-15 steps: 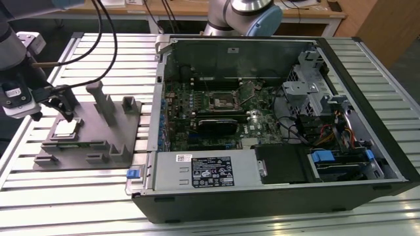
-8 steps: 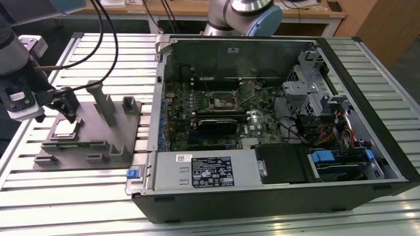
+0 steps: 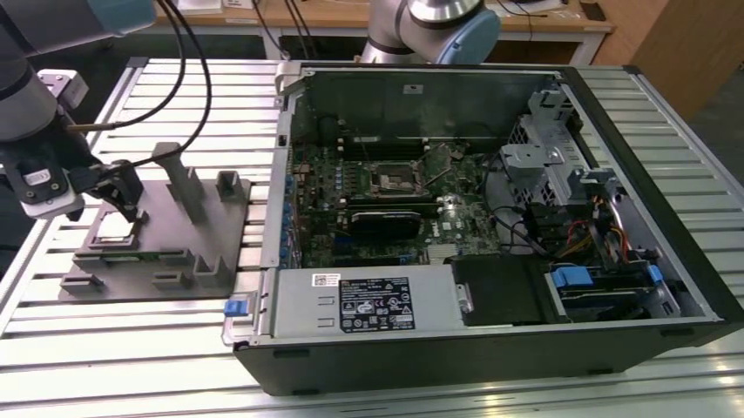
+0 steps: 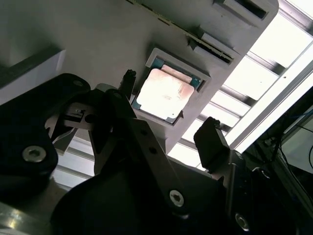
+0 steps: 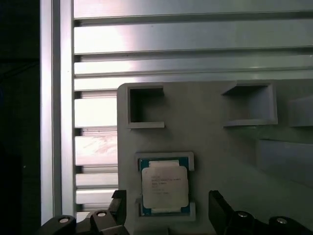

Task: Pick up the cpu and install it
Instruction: 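Pick up the cpu and move it towards the insertion slot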

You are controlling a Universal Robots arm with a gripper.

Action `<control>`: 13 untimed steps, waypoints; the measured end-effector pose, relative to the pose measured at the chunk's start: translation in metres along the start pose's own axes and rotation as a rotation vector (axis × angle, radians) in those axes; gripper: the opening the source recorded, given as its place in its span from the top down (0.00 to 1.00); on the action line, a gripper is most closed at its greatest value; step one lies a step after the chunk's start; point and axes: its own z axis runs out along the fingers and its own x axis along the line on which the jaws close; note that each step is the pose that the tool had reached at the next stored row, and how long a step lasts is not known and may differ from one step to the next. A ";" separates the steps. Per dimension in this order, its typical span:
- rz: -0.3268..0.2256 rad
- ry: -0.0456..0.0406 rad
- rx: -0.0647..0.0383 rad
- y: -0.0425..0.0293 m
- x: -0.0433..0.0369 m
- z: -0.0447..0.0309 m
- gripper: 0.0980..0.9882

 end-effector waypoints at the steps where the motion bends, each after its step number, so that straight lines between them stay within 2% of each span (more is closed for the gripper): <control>1: -0.005 0.0004 0.000 -0.0001 0.0000 0.0011 0.26; 6: -0.008 0.0005 0.000 -0.0006 -0.0001 0.0084 0.26; 13: -0.009 0.0005 0.000 -0.0006 -0.0002 0.0141 0.26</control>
